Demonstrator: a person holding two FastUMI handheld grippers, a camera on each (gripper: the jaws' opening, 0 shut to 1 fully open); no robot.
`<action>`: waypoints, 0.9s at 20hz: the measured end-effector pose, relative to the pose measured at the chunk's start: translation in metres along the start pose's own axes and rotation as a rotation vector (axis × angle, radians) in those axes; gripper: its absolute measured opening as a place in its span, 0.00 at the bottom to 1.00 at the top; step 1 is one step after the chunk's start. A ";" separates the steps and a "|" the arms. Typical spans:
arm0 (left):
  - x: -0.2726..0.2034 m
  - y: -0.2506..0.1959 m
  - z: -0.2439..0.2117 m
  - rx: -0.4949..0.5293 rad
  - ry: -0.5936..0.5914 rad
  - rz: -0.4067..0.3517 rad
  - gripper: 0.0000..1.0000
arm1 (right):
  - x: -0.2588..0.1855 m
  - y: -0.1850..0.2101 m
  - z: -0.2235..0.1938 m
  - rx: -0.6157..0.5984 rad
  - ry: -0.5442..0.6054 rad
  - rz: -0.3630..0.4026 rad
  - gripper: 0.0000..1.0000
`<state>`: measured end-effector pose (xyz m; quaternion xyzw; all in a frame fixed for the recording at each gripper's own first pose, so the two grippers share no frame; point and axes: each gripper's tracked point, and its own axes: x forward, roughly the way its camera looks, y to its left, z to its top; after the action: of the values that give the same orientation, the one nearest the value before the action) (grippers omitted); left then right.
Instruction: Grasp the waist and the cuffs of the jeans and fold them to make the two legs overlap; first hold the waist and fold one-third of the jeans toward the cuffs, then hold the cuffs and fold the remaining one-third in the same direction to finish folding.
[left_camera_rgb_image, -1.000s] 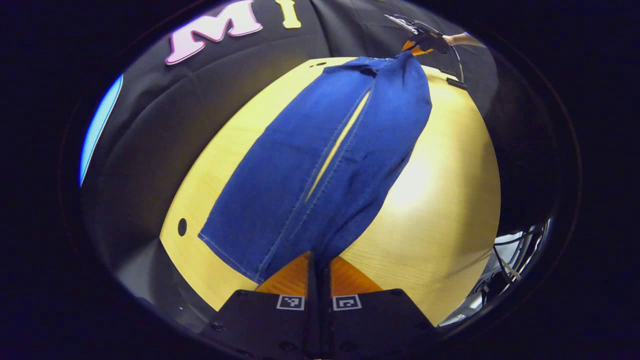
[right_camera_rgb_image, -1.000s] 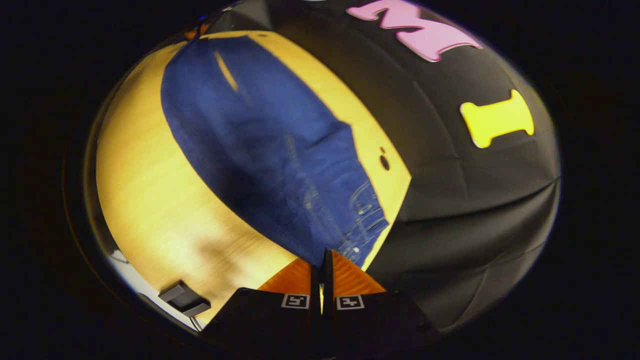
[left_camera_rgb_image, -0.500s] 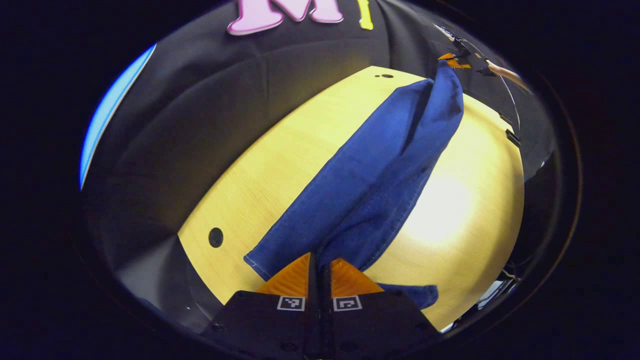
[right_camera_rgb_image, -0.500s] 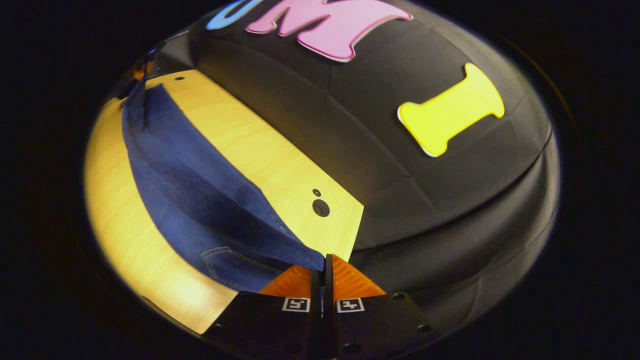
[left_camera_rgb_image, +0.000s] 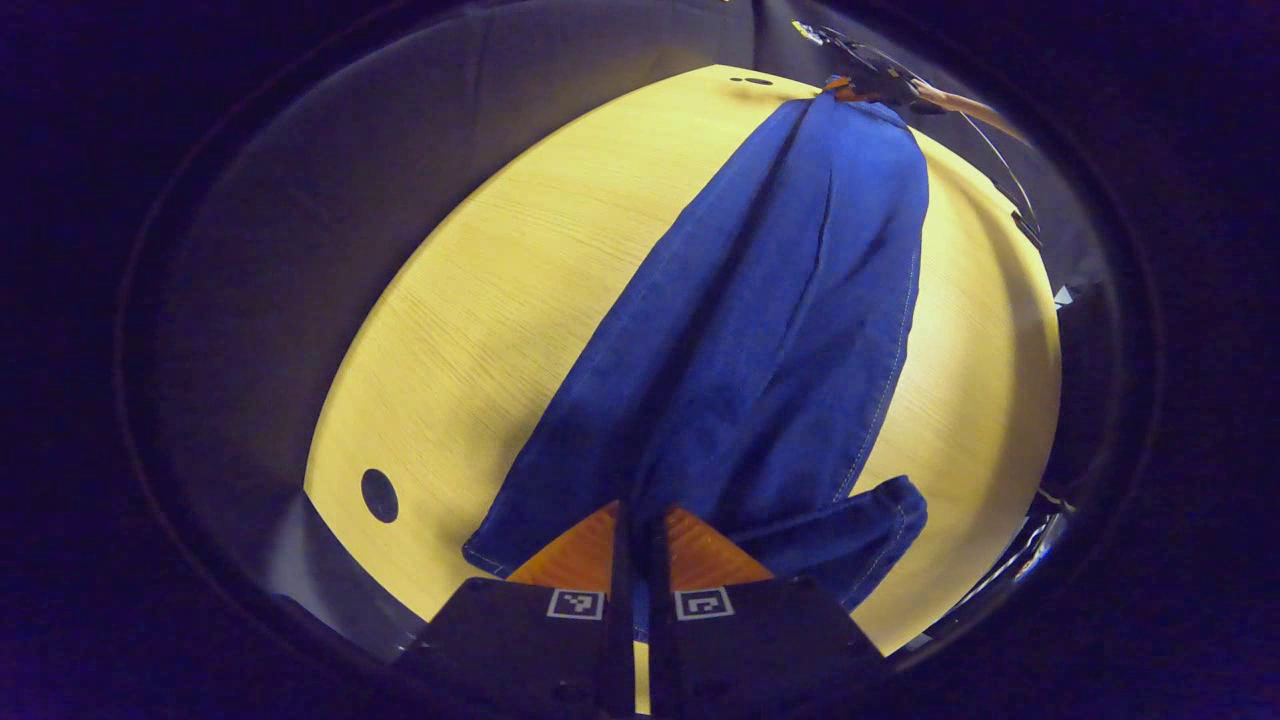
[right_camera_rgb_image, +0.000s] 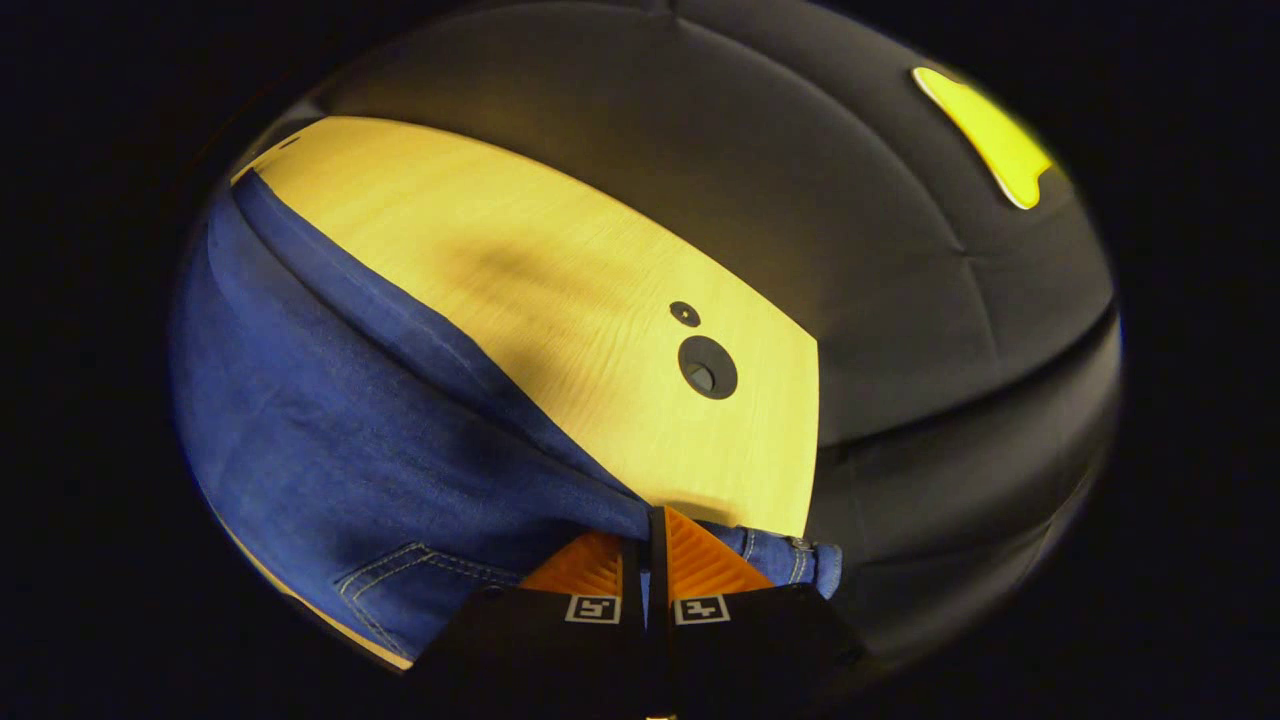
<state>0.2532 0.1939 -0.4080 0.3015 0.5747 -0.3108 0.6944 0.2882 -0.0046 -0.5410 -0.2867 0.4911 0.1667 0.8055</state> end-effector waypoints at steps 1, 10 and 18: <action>0.004 0.006 0.000 -0.014 -0.020 0.006 0.12 | 0.000 -0.001 0.004 -0.013 -0.010 -0.018 0.05; -0.006 0.026 -0.012 -0.368 -0.250 0.059 0.99 | -0.013 -0.006 0.007 0.089 0.030 -0.018 0.14; -0.076 0.023 -0.003 -0.494 -0.363 0.172 1.00 | -0.070 -0.045 0.011 0.085 -0.033 -0.071 0.97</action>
<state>0.2584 0.2175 -0.3325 0.1107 0.4717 -0.1507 0.8617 0.2883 -0.0313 -0.4615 -0.2667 0.4737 0.1217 0.8305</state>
